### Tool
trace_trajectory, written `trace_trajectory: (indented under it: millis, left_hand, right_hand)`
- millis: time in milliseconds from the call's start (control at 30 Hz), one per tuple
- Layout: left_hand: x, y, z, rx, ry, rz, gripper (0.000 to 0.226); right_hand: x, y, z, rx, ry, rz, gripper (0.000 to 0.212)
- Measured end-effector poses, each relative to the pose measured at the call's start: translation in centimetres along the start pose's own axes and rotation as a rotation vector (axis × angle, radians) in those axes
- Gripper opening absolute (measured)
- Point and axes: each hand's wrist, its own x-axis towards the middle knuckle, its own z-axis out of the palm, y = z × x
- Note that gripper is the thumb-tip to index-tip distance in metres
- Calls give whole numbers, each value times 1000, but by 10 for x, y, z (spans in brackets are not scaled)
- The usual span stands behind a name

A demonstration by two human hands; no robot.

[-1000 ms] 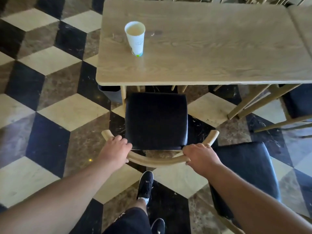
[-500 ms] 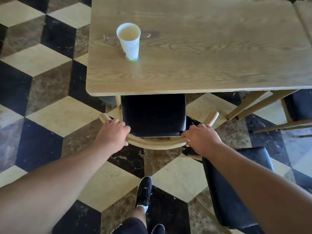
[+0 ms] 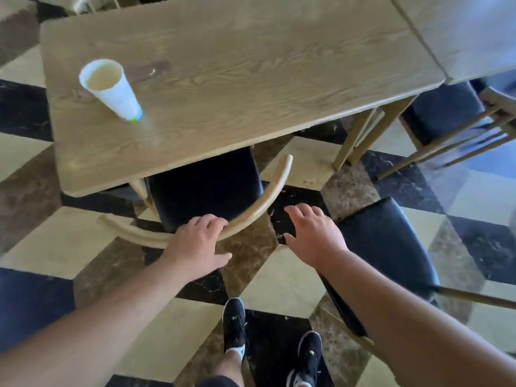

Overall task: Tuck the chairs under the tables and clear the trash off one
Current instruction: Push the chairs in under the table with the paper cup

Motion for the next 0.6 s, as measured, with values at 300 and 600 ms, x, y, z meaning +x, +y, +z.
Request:
trace_trajectory:
  millis: [300, 600]
  left_hand:
    - [40, 223, 26, -56, 14, 208, 62]
    - [30, 438, 98, -28, -206, 317, 60]
  right_hand:
    - [-152, 192, 23, -15, -59, 297, 72]
    - [-310, 357, 57, 36, -22, 443, 55]
